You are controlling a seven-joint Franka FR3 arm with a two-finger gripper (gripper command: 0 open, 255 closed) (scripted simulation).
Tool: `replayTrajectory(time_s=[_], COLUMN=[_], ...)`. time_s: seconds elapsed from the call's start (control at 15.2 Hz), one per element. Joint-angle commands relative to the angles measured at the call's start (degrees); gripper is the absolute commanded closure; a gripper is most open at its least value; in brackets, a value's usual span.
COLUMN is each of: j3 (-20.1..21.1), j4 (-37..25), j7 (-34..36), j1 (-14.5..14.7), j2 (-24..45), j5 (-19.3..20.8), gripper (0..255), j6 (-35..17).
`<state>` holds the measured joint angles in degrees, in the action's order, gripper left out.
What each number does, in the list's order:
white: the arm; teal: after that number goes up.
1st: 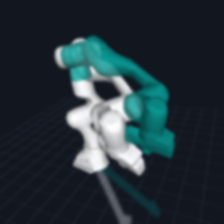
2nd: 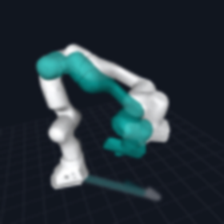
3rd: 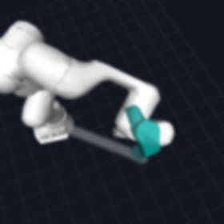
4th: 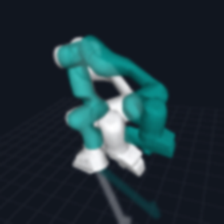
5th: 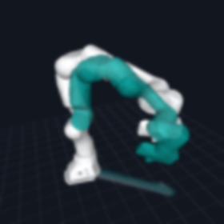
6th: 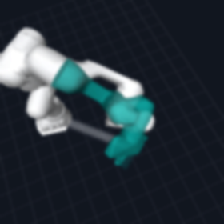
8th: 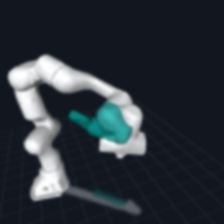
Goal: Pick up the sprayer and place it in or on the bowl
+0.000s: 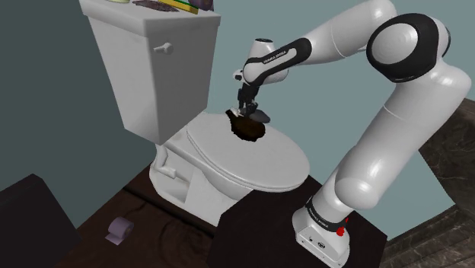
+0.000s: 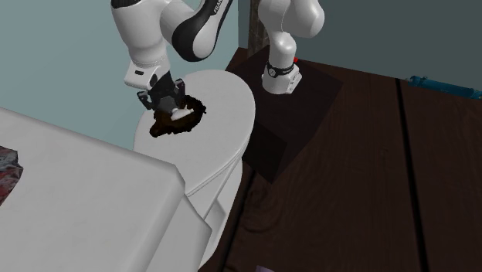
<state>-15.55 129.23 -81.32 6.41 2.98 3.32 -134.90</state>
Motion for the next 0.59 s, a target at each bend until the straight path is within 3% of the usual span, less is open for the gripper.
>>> replayTrajectory(time_s=[0.0, 0.53], j3=[0.0, 0.0], j4=[0.5, 0.9], j7=[-0.2, -0.3], j1=[0.0, -0.1], j2=[1.0, 1.8], j5=[-0.3, -0.5], gripper=[255, 255], j6=[-1.5, -2.6])
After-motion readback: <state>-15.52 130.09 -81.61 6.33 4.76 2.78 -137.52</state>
